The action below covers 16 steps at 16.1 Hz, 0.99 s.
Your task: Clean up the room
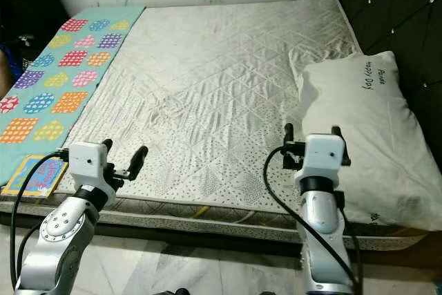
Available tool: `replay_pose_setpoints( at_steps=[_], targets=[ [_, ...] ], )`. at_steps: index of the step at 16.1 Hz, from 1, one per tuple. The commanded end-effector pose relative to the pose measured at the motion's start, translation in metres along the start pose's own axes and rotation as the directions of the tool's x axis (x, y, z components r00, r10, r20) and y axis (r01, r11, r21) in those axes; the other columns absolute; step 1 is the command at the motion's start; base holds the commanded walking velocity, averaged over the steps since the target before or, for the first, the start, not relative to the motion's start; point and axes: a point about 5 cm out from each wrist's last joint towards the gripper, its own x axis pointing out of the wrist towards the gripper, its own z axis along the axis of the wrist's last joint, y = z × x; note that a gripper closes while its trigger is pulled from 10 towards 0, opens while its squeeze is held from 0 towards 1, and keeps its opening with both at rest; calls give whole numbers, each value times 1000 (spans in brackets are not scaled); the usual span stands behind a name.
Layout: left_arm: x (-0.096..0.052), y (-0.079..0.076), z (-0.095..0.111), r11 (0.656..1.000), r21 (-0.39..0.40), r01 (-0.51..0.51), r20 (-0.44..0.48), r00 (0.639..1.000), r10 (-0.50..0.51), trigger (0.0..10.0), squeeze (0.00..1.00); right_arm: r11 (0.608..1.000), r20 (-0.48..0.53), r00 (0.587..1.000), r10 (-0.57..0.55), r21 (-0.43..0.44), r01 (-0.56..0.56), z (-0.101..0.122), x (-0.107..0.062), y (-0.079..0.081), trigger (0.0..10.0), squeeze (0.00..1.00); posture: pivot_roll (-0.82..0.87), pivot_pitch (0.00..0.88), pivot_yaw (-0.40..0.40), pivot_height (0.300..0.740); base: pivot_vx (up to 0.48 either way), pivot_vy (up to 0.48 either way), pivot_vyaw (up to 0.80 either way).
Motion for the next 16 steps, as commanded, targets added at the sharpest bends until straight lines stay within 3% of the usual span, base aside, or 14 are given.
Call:
replay_pose_setpoints(
  at_steps=[1, 6, 9, 11, 16],
  targets=[
    [0, 6, -3, 999, 34, -15, -14, 1000, 16, 10000, 0, 1000, -23, 1000, 14, 5, -14, -6, -3, 5, 10000, 0, -67, 122, 149, 740, 0, 0, 0],
    [3, 7, -1, 998, -29, -56, 8, 998, 56, 10000, 0, 998, -47, 999, 24, 61, -21, -9, 2, 9, 10000, 0, -69, 118, 131, 740, 0, 0, 0],
    [5, 11, -1, 987, -127, -102, -4, 995, 102, 10000, 0, 993, -76, 997, 33, 119, -23, -10, 6, 13, 10000, 0, -64, 117, 123, 740, 0, 0, -483],
    [7, 17, -8, 940, -292, -174, -54, 985, 166, 10000, 0, 984, -59, 998, 25, 180, -14, -8, 9, 13, 10000, 0, -71, 95, 149, 740, 0, 0, -747],
    [23, 16, -4, 950, -284, -128, -36, 992, 123, 10000, 0, 971, -61, 998, -6, 239, 20, -11, 10, 11, 10000, 0, -90, 43, 175, 740, 0, 0, 0]
  ],
)
